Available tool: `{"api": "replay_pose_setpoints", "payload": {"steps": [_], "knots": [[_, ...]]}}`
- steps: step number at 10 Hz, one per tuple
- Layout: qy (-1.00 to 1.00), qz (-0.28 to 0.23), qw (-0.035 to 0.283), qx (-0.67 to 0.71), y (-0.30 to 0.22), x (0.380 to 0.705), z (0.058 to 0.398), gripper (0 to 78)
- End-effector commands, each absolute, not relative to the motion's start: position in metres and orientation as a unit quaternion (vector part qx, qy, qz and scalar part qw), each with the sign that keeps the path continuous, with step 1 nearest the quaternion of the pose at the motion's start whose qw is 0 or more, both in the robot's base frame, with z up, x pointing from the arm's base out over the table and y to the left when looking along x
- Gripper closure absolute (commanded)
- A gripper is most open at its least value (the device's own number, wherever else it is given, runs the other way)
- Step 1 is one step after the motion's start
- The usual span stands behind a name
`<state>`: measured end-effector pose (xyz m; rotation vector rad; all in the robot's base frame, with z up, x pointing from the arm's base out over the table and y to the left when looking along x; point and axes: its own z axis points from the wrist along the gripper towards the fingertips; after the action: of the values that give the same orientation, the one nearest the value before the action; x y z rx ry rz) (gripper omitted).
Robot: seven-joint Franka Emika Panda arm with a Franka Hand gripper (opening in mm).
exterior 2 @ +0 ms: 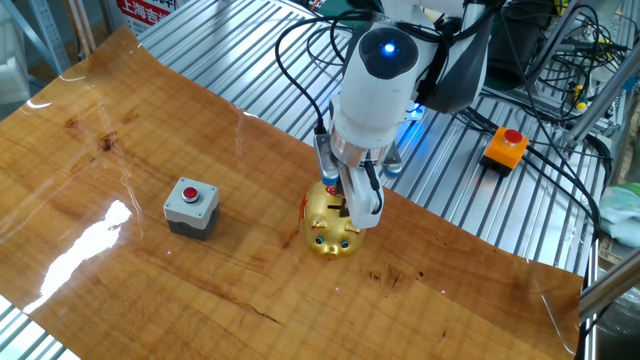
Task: Drop coins into a piggy bank
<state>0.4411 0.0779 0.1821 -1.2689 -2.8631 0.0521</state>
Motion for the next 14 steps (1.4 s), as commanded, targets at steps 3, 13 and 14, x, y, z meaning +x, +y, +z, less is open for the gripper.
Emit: {"api": "replay_pose_setpoints", "payload": {"steps": [3,13,14], "knots": [[-0.914,0.016,0.004,-0.405,0.078,0.442,0.183,0.1],[-0.946,0.016,0.008,-0.324,0.076,0.438,0.201,0.1],[-0.967,0.025,-0.001,-0.254,0.075,0.438,0.203,0.1]]}}
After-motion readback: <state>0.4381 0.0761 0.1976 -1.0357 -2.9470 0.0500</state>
